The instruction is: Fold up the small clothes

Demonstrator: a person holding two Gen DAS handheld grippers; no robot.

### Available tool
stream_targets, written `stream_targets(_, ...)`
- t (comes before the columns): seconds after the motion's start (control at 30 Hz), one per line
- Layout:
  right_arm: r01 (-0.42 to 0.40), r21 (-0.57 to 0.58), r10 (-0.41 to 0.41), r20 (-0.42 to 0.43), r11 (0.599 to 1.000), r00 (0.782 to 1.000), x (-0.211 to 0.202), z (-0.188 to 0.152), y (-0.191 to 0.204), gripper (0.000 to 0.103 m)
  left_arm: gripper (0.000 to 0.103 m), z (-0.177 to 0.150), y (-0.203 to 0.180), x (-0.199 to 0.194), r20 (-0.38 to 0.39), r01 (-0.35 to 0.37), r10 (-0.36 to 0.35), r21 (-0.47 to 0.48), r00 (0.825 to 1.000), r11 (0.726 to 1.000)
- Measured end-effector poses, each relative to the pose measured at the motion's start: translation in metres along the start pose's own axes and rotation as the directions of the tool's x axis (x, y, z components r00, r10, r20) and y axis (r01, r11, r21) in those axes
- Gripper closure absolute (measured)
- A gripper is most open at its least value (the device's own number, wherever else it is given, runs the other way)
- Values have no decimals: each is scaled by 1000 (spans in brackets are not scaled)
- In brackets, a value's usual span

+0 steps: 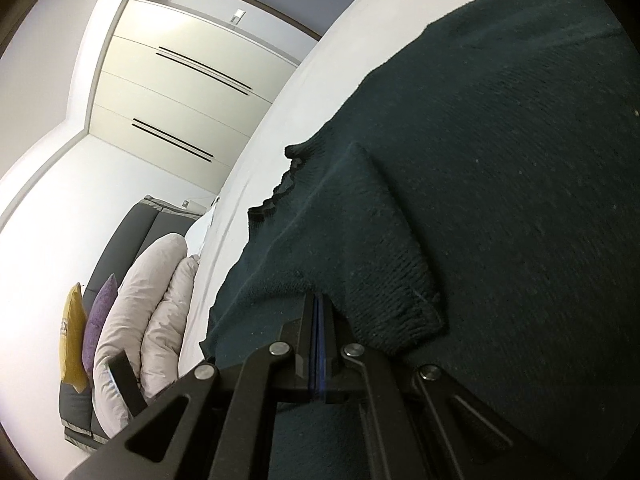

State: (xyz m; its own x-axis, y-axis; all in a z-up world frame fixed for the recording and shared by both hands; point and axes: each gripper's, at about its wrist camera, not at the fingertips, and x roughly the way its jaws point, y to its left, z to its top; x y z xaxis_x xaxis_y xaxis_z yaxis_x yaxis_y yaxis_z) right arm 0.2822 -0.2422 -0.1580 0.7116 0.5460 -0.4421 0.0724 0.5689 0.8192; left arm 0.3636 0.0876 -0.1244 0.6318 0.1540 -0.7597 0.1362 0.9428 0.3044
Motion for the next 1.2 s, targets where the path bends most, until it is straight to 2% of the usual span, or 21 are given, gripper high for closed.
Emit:
stream_targets(0.1,-6,-5,6,6,1000,1000,-2,0,-1,103,88,-18,-11,-14,23,-78,77,73,997,994)
stream_targets(0.2,-3,-7,3,6,1000,1000,-2,0,-1,103,88,-34,-15,-25,40,-136,133,106,990,985)
stream_targets(0.33,4,-13,-4,4,1000,1000,-3,-1,0,103,88,-55,-39,-24,95,-279,265,204,960,938)
stream_targets(0.43,-14,9,14,-23,1000,1000,-3,1,-1,103,92,-57,-50,-16,103,-322,305,254,947,912)
stream_targets(0.53,-21,82,26,-58,996,998,-13,5,-9,103,92,-57,-46,-14,96,-305,290,250,952,919)
stream_targets(0.63,18,154,-15,-24,988,1000,-47,11,-25,103,92,-54,-43,-12,97,-308,293,253,951,917)
stream_targets(0.7,83,195,-87,14,977,996,-83,19,-39,77,92,-54,-42,-11,98,-316,301,260,949,912)
stream_targets(0.73,74,227,-87,50,971,995,-112,25,-48,67,92,-57,-49,-12,97,-316,301,260,949,912)
stream_targets(0.77,60,252,-83,81,966,993,-133,29,-54,45,92,-57,-49,-13,95,-312,297,258,950,914)
stream_targets(0.8,44,278,-82,124,959,989,-158,33,-61,30,92,-60,-59,-19,95,-308,293,256,951,916)
stream_targets(0.83,28,302,-86,178,953,980,-189,37,-69,25,92,-60,-61,-21,93,-299,284,251,954,921)
stream_targets(0.93,51,364,-159,274,930,949,-265,44,-98,23,91,-55,-57,-32,78,-282,271,225,959,933)
stream_targets(1.0,54,451,-201,285,891,937,-300,47,-124,26,91,-47,-52,-47,53,-253,248,149,967,956)
stream_targets(1.07,42,547,-234,286,836,929,-325,45,-152,29,91,-39,-52,-68,49,-178,176,62,983,982)
stream_targets(1.1,17,599,-244,300,801,922,-337,41,-167,34,89,-34,-55,-77,51,-133,131,42,990,990)
stream_targets(1.2,-87,668,-237,378,739,895,-355,32,-191,38,89,-25,-69,-91,46,5,-4,-3,999,1000)
